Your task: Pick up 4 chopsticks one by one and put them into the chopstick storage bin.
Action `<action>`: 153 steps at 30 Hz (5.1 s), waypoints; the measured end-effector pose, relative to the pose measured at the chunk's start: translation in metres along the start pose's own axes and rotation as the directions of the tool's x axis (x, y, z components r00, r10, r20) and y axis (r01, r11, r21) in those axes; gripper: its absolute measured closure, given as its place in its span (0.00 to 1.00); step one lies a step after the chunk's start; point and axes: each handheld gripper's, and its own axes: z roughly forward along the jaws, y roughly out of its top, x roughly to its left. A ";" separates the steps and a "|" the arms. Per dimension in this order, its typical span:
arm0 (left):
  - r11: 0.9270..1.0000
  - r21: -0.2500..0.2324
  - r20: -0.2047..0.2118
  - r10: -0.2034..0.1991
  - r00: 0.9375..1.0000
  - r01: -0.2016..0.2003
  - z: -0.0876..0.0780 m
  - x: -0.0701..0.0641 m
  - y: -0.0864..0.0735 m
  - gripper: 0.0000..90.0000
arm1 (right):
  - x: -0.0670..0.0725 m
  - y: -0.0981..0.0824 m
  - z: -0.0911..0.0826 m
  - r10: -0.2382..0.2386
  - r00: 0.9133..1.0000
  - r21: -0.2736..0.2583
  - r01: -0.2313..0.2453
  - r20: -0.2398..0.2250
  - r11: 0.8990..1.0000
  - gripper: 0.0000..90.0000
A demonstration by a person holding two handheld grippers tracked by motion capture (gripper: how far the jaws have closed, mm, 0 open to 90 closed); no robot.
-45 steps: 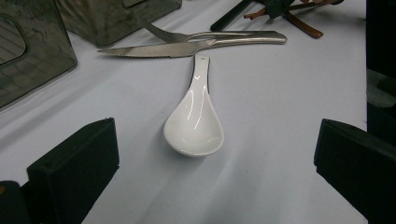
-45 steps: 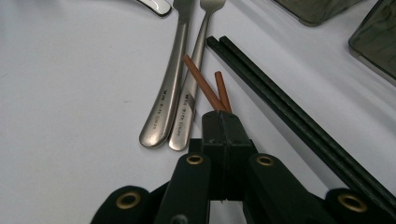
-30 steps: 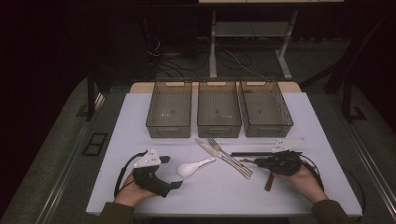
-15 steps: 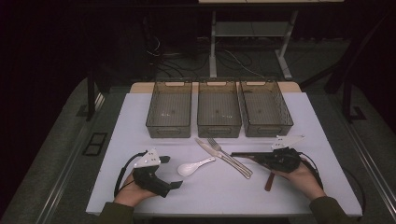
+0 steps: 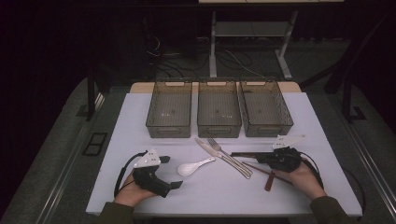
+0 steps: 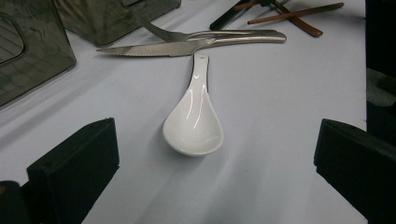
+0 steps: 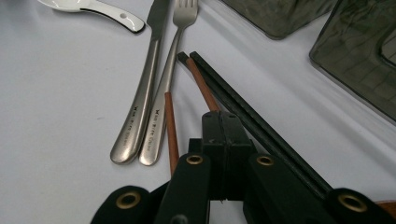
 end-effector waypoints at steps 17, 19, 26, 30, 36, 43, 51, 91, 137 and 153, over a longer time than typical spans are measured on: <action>1.000 0.000 0.002 0.002 1.000 -0.002 -0.001 0.000 0.000 0.00 | 0.003 0.000 -0.016 0.005 0.998 -0.037 -0.007 -0.055 0.999 0.92; 1.000 0.002 0.003 0.003 1.000 -0.003 -0.001 0.000 0.000 0.00 | 0.003 -0.001 -0.021 0.008 0.998 -0.038 -0.010 -0.060 0.999 0.89; 1.000 -0.010 -0.001 0.001 1.000 -0.001 -0.002 0.001 0.000 0.00 | 0.002 -0.011 -0.042 0.015 0.998 -0.019 -0.016 -0.067 1.000 0.77; 1.000 -0.013 -0.004 0.000 1.000 0.000 -0.003 0.001 0.000 0.00 | 0.004 -0.021 -0.053 -0.006 0.998 0.005 0.006 -0.058 1.000 0.75; 1.000 -0.011 -0.002 0.001 1.000 -0.001 -0.004 0.002 -0.001 0.00 | 0.002 -0.044 -0.068 -0.001 0.999 0.023 0.002 -0.047 1.000 0.75; 1.000 -0.008 -0.001 -0.001 1.000 0.001 -0.004 0.002 -0.001 0.00 | -0.002 -0.067 -0.077 0.012 1.000 0.042 -0.011 -0.024 0.999 0.75; 1.000 -0.011 -0.001 0.002 1.000 -0.002 -0.003 0.001 -0.001 0.00 | -0.003 -0.072 -0.076 0.005 0.999 0.069 -0.003 -0.032 0.998 0.80; 1.000 -0.006 0.005 0.004 1.000 -0.004 -0.003 0.000 0.000 0.00 | -0.002 -0.073 -0.067 -0.077 0.996 0.112 0.081 -0.043 0.990 0.93; 1.000 -0.025 0.002 0.008 1.000 -0.008 0.002 0.003 0.000 0.00 | 0.004 -0.052 -0.072 -0.056 0.995 0.013 0.057 -0.086 0.998 0.93; 0.999 -0.032 -0.004 0.007 1.000 -0.007 0.000 0.004 0.000 0.00 | 0.008 -0.027 -0.057 -0.041 0.995 -0.027 0.038 -0.088 0.999 0.93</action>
